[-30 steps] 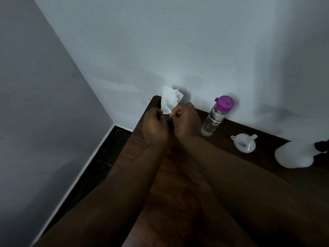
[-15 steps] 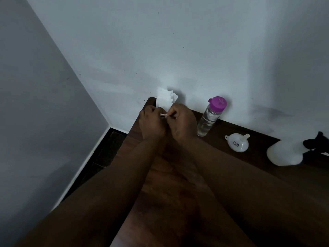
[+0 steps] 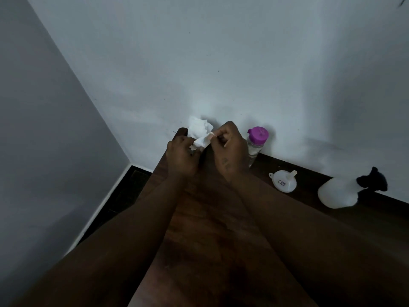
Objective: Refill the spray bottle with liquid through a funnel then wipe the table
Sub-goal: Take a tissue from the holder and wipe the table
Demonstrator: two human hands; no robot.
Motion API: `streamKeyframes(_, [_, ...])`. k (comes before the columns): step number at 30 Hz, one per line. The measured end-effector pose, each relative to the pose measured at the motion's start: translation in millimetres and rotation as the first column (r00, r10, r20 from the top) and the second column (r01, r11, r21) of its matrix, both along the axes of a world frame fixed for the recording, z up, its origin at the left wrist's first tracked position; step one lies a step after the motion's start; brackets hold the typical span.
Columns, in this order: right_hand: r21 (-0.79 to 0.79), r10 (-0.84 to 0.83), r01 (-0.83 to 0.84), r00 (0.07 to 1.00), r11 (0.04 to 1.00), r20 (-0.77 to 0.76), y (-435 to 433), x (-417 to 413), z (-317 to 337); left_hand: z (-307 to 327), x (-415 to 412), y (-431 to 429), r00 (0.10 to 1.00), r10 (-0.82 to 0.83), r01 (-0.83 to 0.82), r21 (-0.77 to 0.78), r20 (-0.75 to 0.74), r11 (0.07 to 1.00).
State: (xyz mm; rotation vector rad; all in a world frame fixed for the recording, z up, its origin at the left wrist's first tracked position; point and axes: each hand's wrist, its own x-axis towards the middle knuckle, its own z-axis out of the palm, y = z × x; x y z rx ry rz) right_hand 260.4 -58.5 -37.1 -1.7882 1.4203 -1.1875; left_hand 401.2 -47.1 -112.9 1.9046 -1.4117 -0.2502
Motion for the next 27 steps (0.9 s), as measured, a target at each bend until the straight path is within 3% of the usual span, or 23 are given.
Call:
streamKeyframes(2, [-0.013,-0.032,0.033,0.997,0.999,0.064,2,-4,5,-2,1,2,0.998,-0.017,0.016,-0.011,-0.057,1.0])
streamKeyframes(4, [0.015,-0.06,0.059,0.988,0.998,0.141,2,-8,9,-1,1,6,0.975,-0.036,0.03,-0.032,-0.219,0.999])
streamKeyframes(7, [0.12,-0.125,0.095,0.956,0.988,0.266,2,-16,8,6,-4,21,0.841,-0.072,0.053,-0.05,-0.536,0.997])
streamKeyframes(9, [0.246,-0.198,0.115,0.916,0.963,0.35,5,-23,3,7,-7,31,0.767,-0.083,0.061,-0.057,-0.637,0.997])
streamKeyframes(12, [0.485,-0.325,0.083,0.838,0.871,0.439,20,-36,-9,0,-12,46,0.618,-0.023,0.047,0.007,-0.786,0.999])
streamKeyframes(15, [0.668,-0.425,0.065,0.815,0.741,0.393,36,-47,-32,-22,-14,60,0.536,0.129,0.028,0.171,-0.834,0.985])
streamKeyframes(18, [0.777,-0.481,0.052,0.811,0.627,0.334,46,-54,-60,-43,-15,69,0.597,0.215,0.047,0.301,-0.773,0.953])
streamKeyframes(22, [0.801,-0.44,0.032,0.849,0.597,0.294,47,-61,-88,-53,-16,75,0.804,0.177,0.05,0.361,-0.567,0.931])
streamKeyframes(23, [0.791,-0.401,0.081,0.89,0.606,0.216,47,-63,-94,-56,-15,78,0.86,0.163,0.031,0.368,-0.484,0.929])
streamKeyframes(25, [0.667,-0.238,0.231,0.968,0.709,-0.082,48,-67,-103,-59,-15,85,0.973,0.102,-0.027,0.34,-0.206,0.94])
streamKeyframes(27, [0.44,-0.053,0.244,0.913,0.864,-0.404,57,-70,-108,-59,-22,94,0.998,-0.003,-0.016,0.328,0.057,0.945])
